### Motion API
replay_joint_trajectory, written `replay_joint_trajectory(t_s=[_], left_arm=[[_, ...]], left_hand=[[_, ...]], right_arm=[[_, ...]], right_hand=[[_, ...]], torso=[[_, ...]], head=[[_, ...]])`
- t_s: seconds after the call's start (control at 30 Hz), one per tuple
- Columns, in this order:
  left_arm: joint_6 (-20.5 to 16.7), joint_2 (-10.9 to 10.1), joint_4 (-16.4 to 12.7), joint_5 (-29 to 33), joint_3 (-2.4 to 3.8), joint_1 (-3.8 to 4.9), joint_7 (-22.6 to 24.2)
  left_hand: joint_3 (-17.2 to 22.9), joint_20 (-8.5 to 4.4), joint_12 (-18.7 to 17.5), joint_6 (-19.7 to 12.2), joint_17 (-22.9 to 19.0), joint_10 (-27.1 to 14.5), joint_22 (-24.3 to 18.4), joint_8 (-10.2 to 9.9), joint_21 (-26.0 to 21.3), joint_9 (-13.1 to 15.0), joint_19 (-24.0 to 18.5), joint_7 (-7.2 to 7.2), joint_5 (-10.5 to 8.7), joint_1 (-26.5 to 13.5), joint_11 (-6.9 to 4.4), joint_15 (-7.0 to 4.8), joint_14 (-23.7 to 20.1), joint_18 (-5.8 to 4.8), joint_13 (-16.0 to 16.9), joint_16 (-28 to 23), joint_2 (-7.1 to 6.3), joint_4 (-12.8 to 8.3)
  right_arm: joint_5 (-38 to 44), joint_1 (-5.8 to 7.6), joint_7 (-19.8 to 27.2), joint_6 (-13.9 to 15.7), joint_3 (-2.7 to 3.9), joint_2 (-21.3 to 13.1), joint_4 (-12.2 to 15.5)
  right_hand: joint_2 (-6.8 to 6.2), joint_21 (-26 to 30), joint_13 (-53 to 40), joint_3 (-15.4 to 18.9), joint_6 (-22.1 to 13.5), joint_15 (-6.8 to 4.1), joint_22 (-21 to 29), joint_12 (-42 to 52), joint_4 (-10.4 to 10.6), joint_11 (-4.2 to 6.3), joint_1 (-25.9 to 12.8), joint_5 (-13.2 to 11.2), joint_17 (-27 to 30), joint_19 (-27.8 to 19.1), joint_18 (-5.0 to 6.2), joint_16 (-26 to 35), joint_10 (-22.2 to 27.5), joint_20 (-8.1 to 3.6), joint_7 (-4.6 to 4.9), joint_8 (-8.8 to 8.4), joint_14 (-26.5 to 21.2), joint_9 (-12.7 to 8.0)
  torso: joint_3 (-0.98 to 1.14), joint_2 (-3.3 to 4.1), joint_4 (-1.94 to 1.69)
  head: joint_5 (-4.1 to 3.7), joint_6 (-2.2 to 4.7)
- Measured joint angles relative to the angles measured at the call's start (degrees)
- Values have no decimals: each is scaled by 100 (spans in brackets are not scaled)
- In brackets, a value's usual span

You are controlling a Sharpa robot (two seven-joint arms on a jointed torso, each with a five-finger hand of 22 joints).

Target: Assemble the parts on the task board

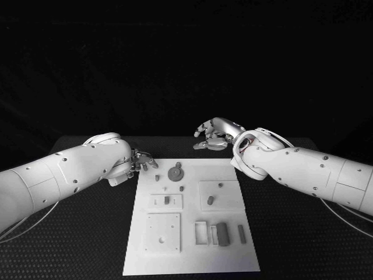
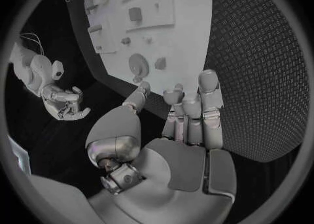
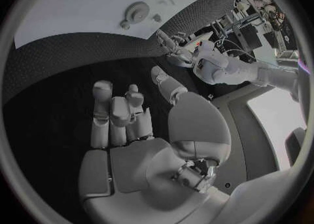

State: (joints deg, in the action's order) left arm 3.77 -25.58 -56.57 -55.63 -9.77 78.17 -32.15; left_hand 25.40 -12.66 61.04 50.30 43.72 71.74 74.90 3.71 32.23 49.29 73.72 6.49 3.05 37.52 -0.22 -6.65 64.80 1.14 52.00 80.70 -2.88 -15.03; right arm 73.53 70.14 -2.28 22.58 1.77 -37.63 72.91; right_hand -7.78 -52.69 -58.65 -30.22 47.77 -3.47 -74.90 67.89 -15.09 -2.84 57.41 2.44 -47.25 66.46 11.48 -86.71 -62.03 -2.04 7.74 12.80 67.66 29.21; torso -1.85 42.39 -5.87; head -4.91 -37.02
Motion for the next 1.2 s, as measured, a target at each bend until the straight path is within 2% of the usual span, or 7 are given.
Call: replay_joint_trajectory(t_s=[0.13, 0.33, 0.67, 1.07, 1.2], left_arm=[[113, 10, 24, -4, -1, -6, 0], [271, 97, 147, -12, 0, -10, -1], [450, 261, 298, -20, -7, -153, 2], [474, 339, 388, -22, -3, -169, 57], [473, 369, 416, -23, 0, -183, 76]], left_hand=[[-1, 20, 0, 31, -6, -10, 5, 0, -23, -76, -21, 12, 0, -98, 11, 1, -1, 0, -6, 0, -98, 19], [28, 21, 0, 189, -6, -7, 4, 58, -23, -178, -21, -22, 0, -105, 14, 2, 0, 0, -6, 0, -104, 59], [60, 21, 0, 274, -12, -30, 3, 92, -23, -262, -21, -106, 0, -104, -11, 2, 0, 0, -18, 0, -104, 91], [60, 21, 0, 366, -18, -38, 3, 136, -23, -344, -21, -160, 0, -94, -41, -20, -22, 1, -25, 0, 27, 91], [75, 21, 0, 402, -23, -36, 2, 151, -23, -354, -21, -173, 0, -95, -44, -20, -21, 0, -25, 0, 25, 75]], right_arm=[[0, 0, 0, -1, 0, 2, -5], [0, 0, 0, -1, 0, 1, -3], [0, 0, 0, -1, 0, 15, -6], [0, 0, 0, -2, 0, 15, -3], [0, 0, 0, -2, 0, 16, -2]], right_hand=[[0, 0, 0, 0, 0, 0, 0, 0, 0, 0, 0, 0, 0, 0, 1, 0, 0, 0, 0, 0, 0, 0], [0, 0, -1, 0, -1, 0, 0, 0, 0, 0, 0, 0, 0, -1, 0, 0, 0, 1, 0, 0, 0, 0], [0, 0, -1, 0, -1, 0, 0, 0, 0, 0, 0, 0, 0, -2, 0, 0, 0, 2, -1, 0, 0, 0], [0, 0, 5, 0, 11, 0, -5, 0, 0, 0, 0, 0, 0, -3, 0, 0, 0, 3, 12, 0, 0, 0], [0, 0, 5, 0, 11, 0, -4, 0, 0, 0, 0, 0, 0, -11, 0, 0, 0, 11, 12, 0, 0, 0]], torso=[[0, 2, 2], [7, -3, -4], [8, -9, -11], [10, -12, -4], [8, -13, -5]], head=[[-15, -11], [-29, -42], [-32, -66], [-43, -82], [-54, -88]])
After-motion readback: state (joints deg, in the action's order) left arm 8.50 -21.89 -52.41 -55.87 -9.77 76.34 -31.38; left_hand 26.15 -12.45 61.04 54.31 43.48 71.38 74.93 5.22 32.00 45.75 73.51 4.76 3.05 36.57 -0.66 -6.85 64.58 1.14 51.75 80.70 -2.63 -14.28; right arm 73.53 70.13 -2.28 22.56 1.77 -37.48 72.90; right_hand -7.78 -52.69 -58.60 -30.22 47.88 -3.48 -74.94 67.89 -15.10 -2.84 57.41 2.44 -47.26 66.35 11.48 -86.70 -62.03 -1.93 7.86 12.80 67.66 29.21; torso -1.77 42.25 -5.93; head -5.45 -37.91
